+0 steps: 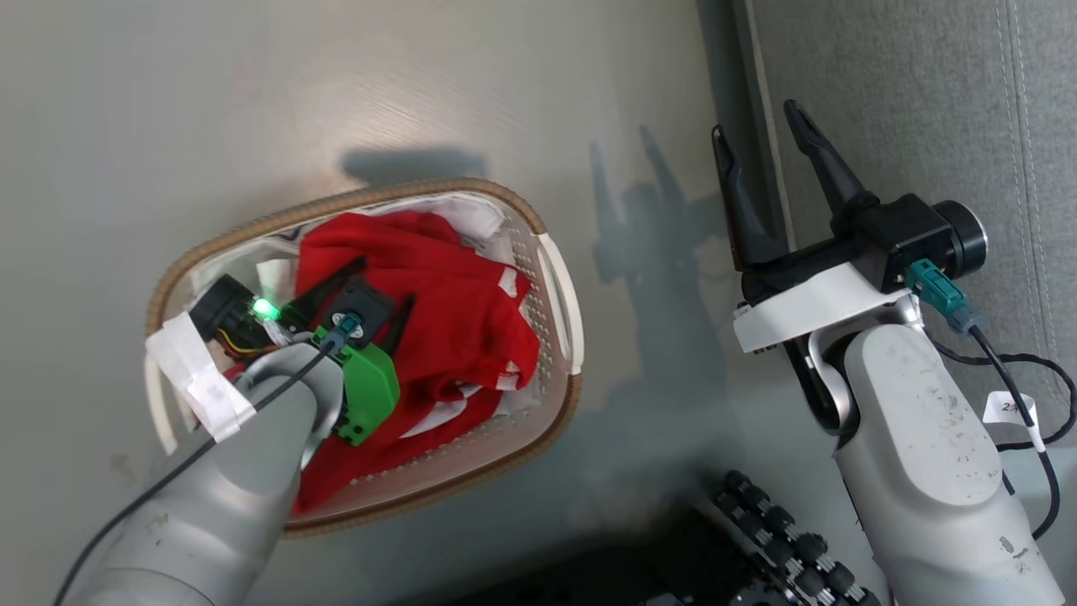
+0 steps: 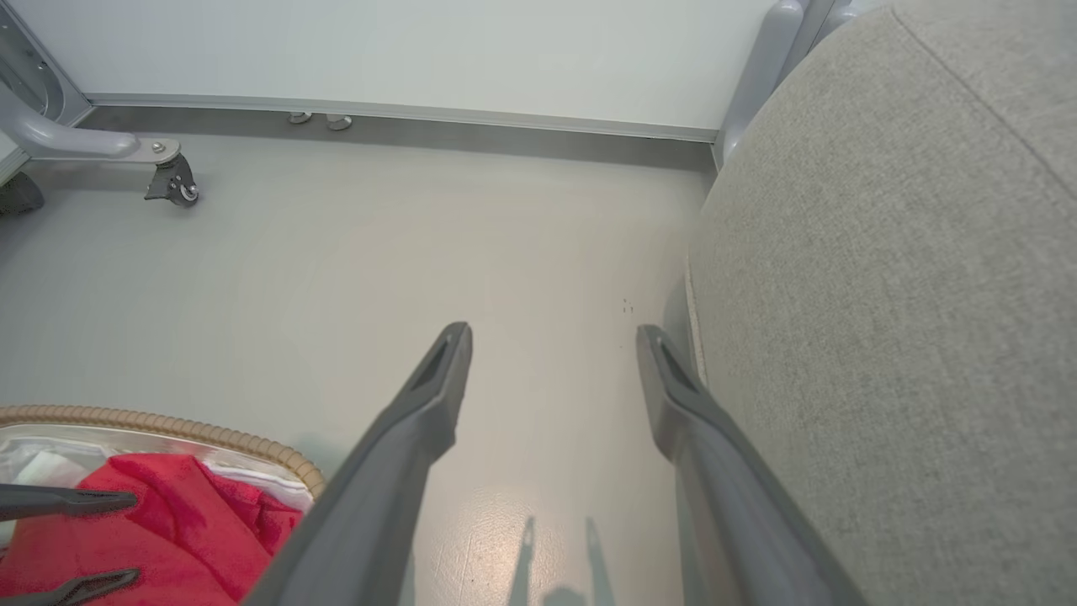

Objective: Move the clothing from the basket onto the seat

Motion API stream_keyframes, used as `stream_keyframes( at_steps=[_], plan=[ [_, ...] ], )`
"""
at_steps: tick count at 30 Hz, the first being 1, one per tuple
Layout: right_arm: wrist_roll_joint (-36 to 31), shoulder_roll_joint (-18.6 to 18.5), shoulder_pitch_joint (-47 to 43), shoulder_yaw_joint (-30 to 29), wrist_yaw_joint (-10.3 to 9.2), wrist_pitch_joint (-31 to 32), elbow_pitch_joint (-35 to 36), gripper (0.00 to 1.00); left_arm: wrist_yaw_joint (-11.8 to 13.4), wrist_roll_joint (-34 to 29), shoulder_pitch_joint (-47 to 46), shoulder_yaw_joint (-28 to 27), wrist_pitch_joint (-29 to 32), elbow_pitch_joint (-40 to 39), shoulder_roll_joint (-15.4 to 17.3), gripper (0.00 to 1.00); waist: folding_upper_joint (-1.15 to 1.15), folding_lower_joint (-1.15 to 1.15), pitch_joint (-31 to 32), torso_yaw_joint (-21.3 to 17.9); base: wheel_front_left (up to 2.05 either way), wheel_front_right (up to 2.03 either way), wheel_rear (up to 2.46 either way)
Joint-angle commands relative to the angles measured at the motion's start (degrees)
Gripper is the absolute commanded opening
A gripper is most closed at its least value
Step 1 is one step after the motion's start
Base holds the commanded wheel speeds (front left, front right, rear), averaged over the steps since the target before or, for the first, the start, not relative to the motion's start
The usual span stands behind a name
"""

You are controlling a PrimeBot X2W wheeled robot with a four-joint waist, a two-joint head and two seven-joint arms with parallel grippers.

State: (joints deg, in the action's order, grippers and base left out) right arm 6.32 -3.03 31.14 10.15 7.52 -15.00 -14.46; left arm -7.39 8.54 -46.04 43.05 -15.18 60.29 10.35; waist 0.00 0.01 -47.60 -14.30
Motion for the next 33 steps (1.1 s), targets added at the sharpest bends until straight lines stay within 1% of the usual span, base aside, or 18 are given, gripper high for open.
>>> stream_keyframes(
  at_steps=[1, 5, 9, 13, 16, 17, 18, 19, 21, 27, 31, 33],
  plan=[
    [0.9, 0.1, 0.6, 0.4, -0.06, -0.3, 0.3, 1.00, -0.1, -1.1, -1.9, 0.9, 0.0, 1.2, 0.8, 1.00, 0.00, -0.01, -4.0, -3.6, 0.00, 0.00, 0.00],
    [2.6, 0.1, 0.6, 1.4, -0.06, -0.3, 0.5, 1.00, 0.3, -4.2, -4.7, 3.9, 0.0, 4.9, 1.3, 1.00, 0.00, -0.01, -5.6, -5.1, 0.00, 0.00, 0.00],
    [4.1, 0.1, 0.4, 2.1, -0.06, -0.3, 0.5, 1.00, 1.0, -6.1, -6.7, 6.2, 0.3, 9.3, 0.8, 1.00, 0.00, -0.01, -6.6, -6.2, 0.00, 0.00, 0.00],
    [5.2, 0.1, -0.3, 2.6, -0.06, -0.3, 0.6, 1.00, 1.4, -7.1, -7.7, 7.6, 2.4, 11.6, 0.5, 1.00, 0.00, -0.01, -7.2, -6.7, 0.00, 0.00, 0.00],
    [5.9, 0.1, -0.4, 2.9, -0.06, -0.3, 0.6, 1.00, 1.2, -7.0, -7.9, 8.1, 4.4, 12.5, 0.5, 1.00, 0.00, -0.01, -7.4, -6.8, 0.00, 0.00, 0.00],
    [6.0, 0.1, -0.3, 3.0, -0.06, -0.3, 0.5, 1.00, 1.2, -7.0, -7.9, 8.2, 4.9, 12.7, 0.6, 0.72, 0.00, -0.01, -7.5, -6.8, 0.00, 0.00, 0.00],
    [6.2, 0.1, -0.1, 3.0, -0.06, -0.3, 0.3, 1.00, 1.0, -6.8, -7.9, 8.2, 4.8, 12.9, 0.7, 0.35, 0.00, -0.01, -7.5, -6.9, 0.00, 0.00, 0.00],
    [6.4, 0.1, 0.0, 3.2, -0.06, -0.3, 0.2, 1.00, 1.0, -6.5, -8.0, 8.1, 4.6, 12.9, 0.7, 0.00, 0.00, -0.01, -7.5, -6.9, 0.00, 0.00, 0.00],
    [6.6, 0.1, 0.3, 3.2, -0.06, -0.3, 0.0, 1.00, 1.0, -6.0, -8.0, 7.9, 3.8, 13.0, 0.6, 0.00, 0.00, -0.01, -7.2, -6.7, 0.00, 0.00, 0.00],
    [6.2, 0.0, 0.6, 2.5, -0.06, -0.3, -1.5, 1.00, 1.3, -3.0, -8.0, 6.1, 0.7, 11.2, -1.7, 0.00, 0.00, -0.01, -4.3, -5.2, 0.00, 0.00, 0.00],
    [5.7, 0.0, 0.2, 2.1, -0.06, -0.3, -2.5, 1.00, 1.1, -1.4, -6.5, 5.2, -0.1, 8.5, -3.1, 0.00, 0.00, -0.01, -1.1, -3.8, 0.00, 0.00, 0.00],
    [5.2, 0.0, -0.3, 1.8, -0.06, -0.3, -3.1, 1.00, 0.9, -0.7, -5.7, 4.8, -0.1, 5.4, -3.7, 0.00, 0.00, -0.01, 0.8, -2.8, 0.00, 0.00, 0.00]
  ],
)
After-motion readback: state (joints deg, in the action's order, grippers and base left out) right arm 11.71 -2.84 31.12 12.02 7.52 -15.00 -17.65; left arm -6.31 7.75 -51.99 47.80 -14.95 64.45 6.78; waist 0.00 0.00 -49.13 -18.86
